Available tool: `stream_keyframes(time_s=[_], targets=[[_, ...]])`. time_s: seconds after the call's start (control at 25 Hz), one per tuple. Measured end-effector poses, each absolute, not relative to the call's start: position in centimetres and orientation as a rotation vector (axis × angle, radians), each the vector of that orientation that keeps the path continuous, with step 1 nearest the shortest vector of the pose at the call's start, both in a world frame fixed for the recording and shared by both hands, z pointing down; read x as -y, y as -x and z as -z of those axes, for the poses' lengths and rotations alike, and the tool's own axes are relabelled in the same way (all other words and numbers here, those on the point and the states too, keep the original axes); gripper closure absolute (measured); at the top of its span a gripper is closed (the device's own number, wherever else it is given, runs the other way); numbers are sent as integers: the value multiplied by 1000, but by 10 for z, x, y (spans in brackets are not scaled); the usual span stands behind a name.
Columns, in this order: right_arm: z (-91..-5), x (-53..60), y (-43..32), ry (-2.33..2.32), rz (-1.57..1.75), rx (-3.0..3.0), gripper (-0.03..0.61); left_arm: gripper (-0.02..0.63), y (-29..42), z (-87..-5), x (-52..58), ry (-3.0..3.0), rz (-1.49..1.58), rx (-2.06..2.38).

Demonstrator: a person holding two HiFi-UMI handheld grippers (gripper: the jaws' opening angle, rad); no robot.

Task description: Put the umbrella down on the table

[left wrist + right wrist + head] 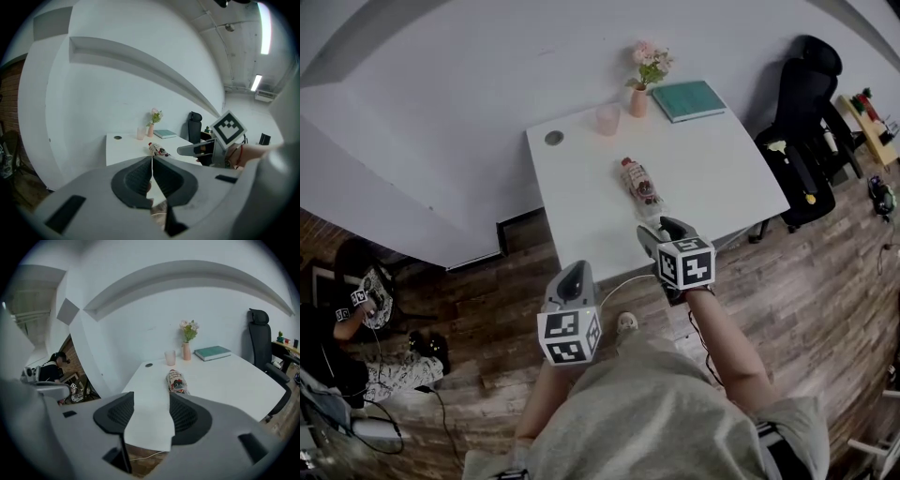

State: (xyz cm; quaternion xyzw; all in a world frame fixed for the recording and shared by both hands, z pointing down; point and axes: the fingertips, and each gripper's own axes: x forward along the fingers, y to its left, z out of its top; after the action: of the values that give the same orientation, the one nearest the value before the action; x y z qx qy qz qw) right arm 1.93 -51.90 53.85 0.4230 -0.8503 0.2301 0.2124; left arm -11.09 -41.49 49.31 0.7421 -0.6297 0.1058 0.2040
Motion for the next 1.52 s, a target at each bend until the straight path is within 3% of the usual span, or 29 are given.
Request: stream_keyframes(time_s=[0.92, 1.52], targets=[[-488, 312, -16, -1339, -587, 2482, 578, 604, 125, -481, 248, -2125, -245, 1767], [-483, 194, -18, -1364, -482, 2510, 578, 604, 125, -483, 143, -2122, -222, 1790]])
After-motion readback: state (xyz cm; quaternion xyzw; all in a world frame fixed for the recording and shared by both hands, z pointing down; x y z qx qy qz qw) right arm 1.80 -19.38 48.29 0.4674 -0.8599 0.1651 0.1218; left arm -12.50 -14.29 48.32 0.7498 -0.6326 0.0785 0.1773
